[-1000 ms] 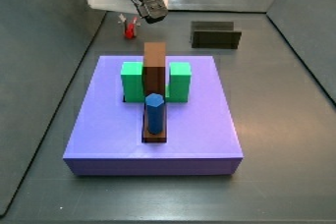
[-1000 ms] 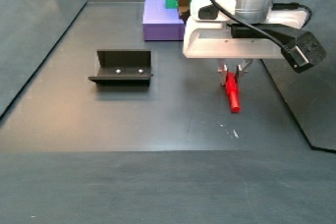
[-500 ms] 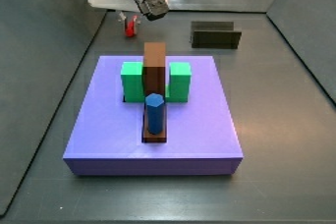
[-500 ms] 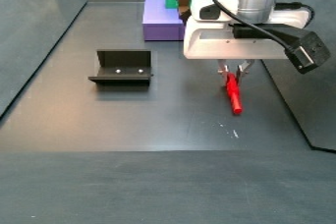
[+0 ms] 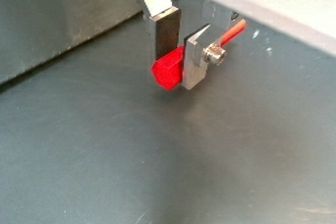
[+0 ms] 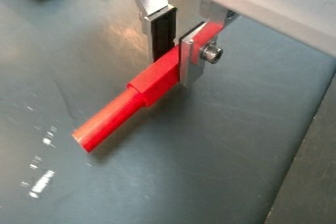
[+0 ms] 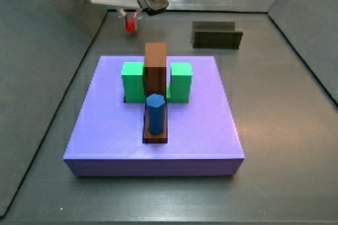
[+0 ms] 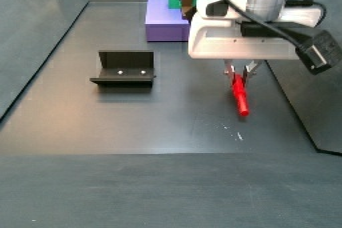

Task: Pick up the red object. Move up. Place the red object on the fixture. Regrasp the red object. Move to above the board. Insert the red object.
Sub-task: Move up, then place the red object on the fixture.

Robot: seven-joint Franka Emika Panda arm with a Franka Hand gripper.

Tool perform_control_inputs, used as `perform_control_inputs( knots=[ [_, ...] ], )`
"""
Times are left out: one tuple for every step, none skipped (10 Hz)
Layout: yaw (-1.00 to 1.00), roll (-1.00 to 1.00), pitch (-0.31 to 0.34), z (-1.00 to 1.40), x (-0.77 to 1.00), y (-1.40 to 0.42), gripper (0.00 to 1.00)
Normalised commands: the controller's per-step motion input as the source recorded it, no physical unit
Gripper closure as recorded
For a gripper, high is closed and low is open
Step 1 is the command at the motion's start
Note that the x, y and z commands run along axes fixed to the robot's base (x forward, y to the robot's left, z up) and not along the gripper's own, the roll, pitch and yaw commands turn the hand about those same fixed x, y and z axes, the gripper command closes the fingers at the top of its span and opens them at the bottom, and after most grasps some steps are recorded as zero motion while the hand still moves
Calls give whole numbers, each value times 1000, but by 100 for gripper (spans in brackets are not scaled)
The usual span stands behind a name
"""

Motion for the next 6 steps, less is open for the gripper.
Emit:
perform_control_inputs(
  knots=[
    [43,5,33,741,-26,-21,100],
    [29,56,37,451,-39,-11,100],
    [20,99,19,200,-11,-6,100],
    [0,-6,0,0,0,0,100],
    [0,-191,66,209,340,0,100],
    [-91,-380,234,560,914,-194,100]
  ],
)
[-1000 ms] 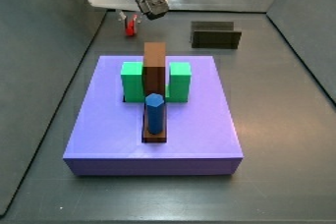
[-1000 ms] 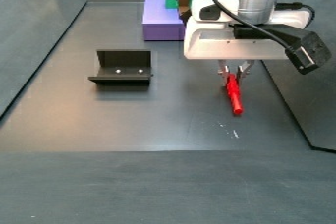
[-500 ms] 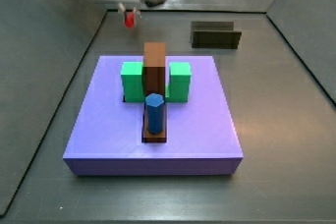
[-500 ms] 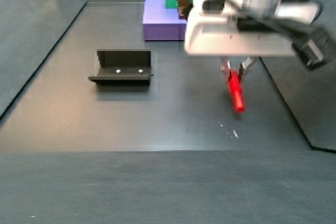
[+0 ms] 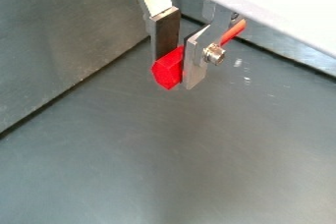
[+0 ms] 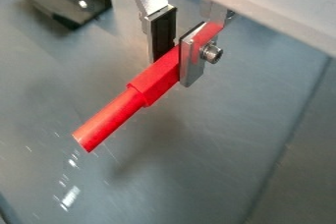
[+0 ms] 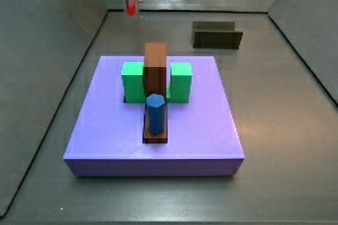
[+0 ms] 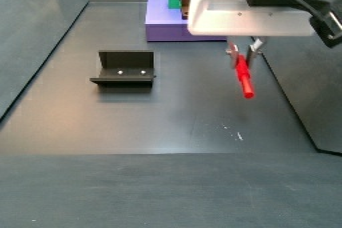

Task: Pick up the red object. Move up. Place the red object on the fixture. Regrasp the red object. Move to above the board. Insert the red object.
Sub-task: Place the red object on the fixture.

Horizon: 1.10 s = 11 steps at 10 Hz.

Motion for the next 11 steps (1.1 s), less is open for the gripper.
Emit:
perform_control_inputs(
  knots=[
    [0,-300,383,797,951,-274,100],
    [0,-274,360,829,966,-300,100],
    [0,-263,357,857,971,-300,100],
    [0,-280,343,849,969,-329,100],
    [0,-397,291,694,971,-394,100],
    [-23,-534,237,566,983,-349,100],
    [-126,-729,177,534,951,-229,100],
    [-220,-914,134,469,889,-86,100],
    [-300,-1000,-166,251,597,0,100],
    [-306,-1000,-174,251,577,0,100],
    [-309,-1000,-169,251,574,0,100]
  ],
)
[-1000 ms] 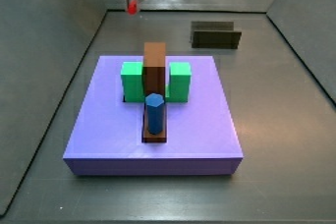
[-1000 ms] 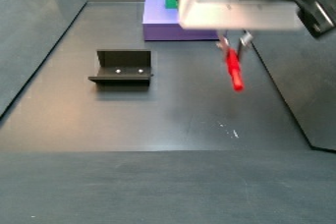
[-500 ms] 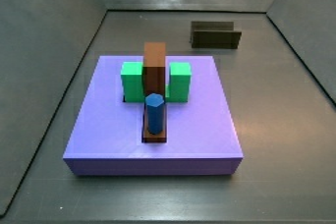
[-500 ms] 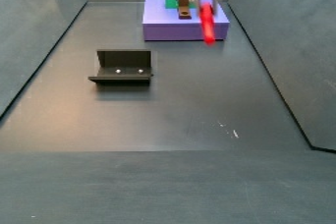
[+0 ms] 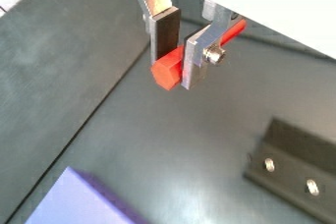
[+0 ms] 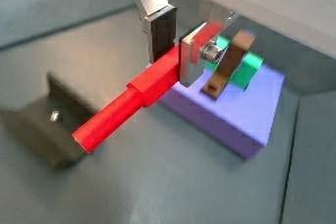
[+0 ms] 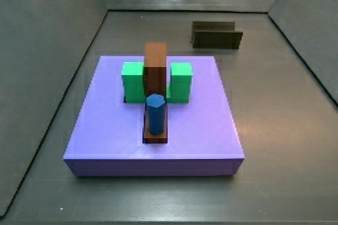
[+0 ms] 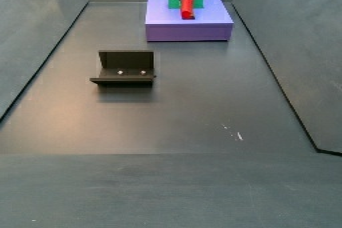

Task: Pick up the red object. Move up. Place the red object on the fixture. Regrasp the red object. Move to above the board. Insert the red object.
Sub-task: Place the red object on the fixture.

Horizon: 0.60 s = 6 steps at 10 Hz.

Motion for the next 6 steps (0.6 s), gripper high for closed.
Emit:
perform_control_inputs(
  knots=[
    [-294,-1000,-106,169,623,0,100],
    [-169,-734,0,-103,866,-46,100],
    [-66,-634,403,-186,860,-117,100],
    [0,-346,586,-57,851,-74,100],
    [0,-449,394,0,946,-151,100],
    [-20,-394,177,0,1000,-74,100]
  ],
)
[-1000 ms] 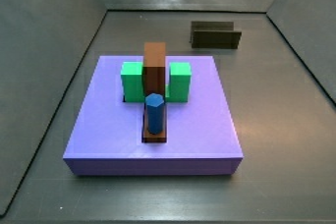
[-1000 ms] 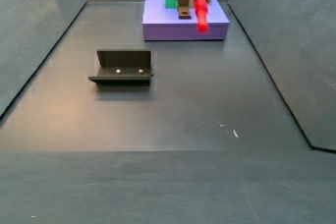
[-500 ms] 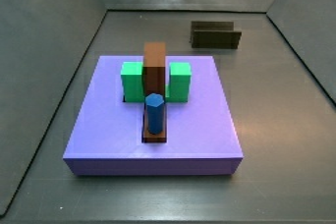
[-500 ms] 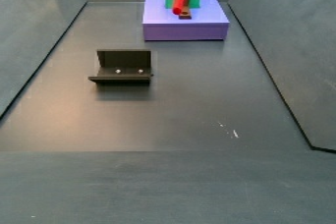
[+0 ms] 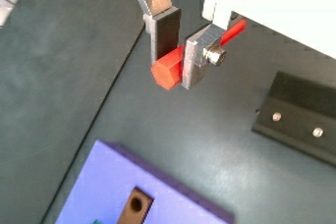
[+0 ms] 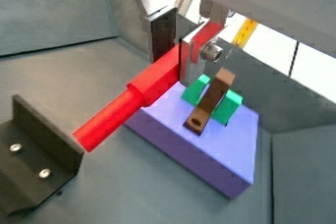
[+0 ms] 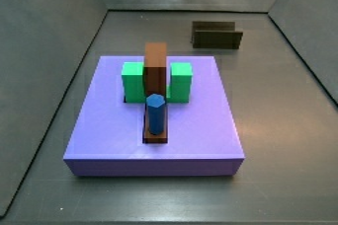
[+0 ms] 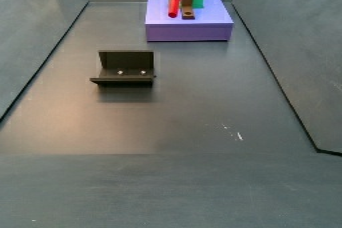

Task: Pick up the red object. Move up. Place the red object on the fixture. Regrasp the red object. Move to above the board. Insert the red object.
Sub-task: Place the red object on the fixture.

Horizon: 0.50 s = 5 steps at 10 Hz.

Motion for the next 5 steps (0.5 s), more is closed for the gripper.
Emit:
perform_control_inputs(
  knots=[
    [0,-106,120,0,754,0,100],
    [0,0,40,0,269,0,100],
    [-3,0,0,0,-14,43,100],
    [0,-129,-57,-160,511,146,100],
    [103,-329,-117,-300,957,151,100]
  ],
)
